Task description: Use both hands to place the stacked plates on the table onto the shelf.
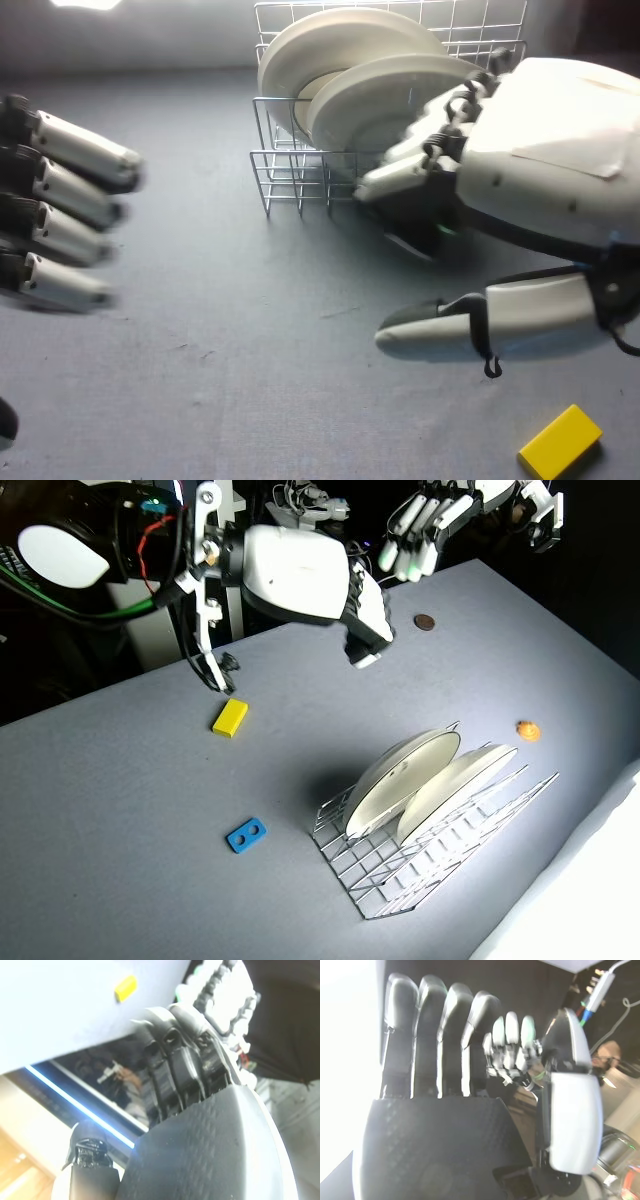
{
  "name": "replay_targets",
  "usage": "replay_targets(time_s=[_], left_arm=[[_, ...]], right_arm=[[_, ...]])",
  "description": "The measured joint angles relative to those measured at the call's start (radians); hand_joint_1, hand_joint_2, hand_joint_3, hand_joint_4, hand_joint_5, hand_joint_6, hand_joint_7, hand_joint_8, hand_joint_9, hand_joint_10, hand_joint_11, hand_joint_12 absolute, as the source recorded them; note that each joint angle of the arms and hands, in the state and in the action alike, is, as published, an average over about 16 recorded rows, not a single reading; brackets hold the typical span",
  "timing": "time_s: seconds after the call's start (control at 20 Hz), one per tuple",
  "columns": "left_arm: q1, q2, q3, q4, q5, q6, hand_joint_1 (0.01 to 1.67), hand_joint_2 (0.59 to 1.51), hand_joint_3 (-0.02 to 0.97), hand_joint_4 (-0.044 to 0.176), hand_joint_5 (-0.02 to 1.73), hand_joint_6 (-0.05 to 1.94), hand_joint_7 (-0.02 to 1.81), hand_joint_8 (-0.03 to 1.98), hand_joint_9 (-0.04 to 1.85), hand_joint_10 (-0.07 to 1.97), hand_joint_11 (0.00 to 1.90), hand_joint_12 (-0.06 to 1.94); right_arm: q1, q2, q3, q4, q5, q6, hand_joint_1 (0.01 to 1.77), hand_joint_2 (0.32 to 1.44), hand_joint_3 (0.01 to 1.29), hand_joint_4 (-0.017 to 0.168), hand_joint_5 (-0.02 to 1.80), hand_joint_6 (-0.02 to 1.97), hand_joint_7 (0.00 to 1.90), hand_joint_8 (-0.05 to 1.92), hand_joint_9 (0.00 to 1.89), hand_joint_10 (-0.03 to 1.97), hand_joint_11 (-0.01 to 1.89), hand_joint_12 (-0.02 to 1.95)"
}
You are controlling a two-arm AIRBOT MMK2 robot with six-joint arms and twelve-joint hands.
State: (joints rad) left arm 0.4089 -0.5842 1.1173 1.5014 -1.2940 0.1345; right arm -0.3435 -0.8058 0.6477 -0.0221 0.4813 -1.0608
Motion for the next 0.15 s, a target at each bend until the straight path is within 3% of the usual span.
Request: replay_targets(time_s=[0.15], left_arm=[[-0.001, 0.0, 0.001, 0.0, 0.0, 0.0, 0.06, 1.181, 0.012, 0.061, 0.92, 1.09, 1.0, 1.19, 0.93, 1.27, 0.72, 1.48]], right_arm=[[-0.029, 0.025, -0.028, -0.023, 0.018, -0.003, 0.44, 1.09, 0.01, 0.007, 0.85, 1.52, 0.93, 1.6, 0.92, 1.68, 0.84, 1.77]])
